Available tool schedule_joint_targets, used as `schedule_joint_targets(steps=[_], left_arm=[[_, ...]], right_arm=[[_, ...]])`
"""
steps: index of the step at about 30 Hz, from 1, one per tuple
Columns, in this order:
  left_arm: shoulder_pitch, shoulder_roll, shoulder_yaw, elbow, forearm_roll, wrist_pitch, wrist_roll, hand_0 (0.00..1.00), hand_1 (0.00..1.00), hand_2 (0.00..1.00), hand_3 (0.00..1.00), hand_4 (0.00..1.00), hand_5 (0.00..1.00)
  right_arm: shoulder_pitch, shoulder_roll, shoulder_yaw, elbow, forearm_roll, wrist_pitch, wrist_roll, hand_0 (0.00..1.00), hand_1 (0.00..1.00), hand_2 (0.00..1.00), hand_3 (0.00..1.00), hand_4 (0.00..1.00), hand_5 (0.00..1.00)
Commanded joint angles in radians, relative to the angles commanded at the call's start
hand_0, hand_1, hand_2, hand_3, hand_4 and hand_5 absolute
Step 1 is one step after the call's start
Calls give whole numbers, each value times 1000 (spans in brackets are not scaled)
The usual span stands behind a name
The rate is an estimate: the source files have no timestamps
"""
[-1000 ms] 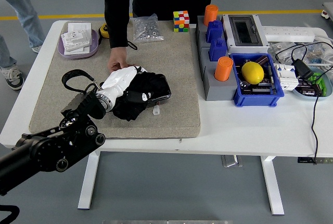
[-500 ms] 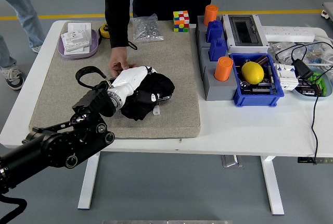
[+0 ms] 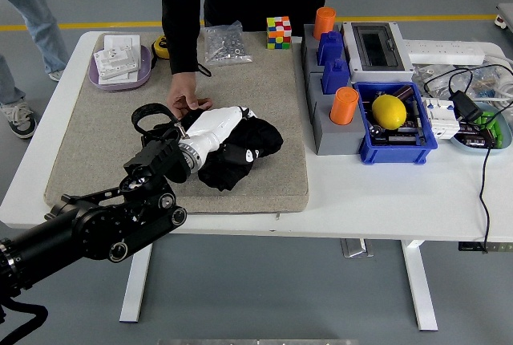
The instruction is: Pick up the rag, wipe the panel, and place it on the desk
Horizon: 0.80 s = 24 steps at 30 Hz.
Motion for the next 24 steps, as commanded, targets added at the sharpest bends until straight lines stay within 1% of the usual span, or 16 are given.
schedule_joint_targets(steps=[5,8,13,18,24], left_arm=[[6,6,-7,14,3,3,2,221,109,459,326,2,2],[16,15,-16,19,7,5,5,221,109,459,327,2,2],[29,39,-27,13,13,11,7,221,109,459,327,2,2],[27,43,-33,26,18,19,3,221,109,459,327,2,2],[35,58,-39,20,22,24,2,221,106,455,323,2,2]], right_arm=[[0,0,0,1,1,-2,0,690,447,638,618,998,698],[-2,0,4,1,0,-3,-1,691,449,637,618,998,698],[-8,0,13,0,-4,-2,-1,690,448,638,617,998,698],[-14,2,19,-3,-5,-1,0,690,448,638,617,998,698],[-17,4,24,-3,-6,-2,3,690,448,638,618,998,698]])
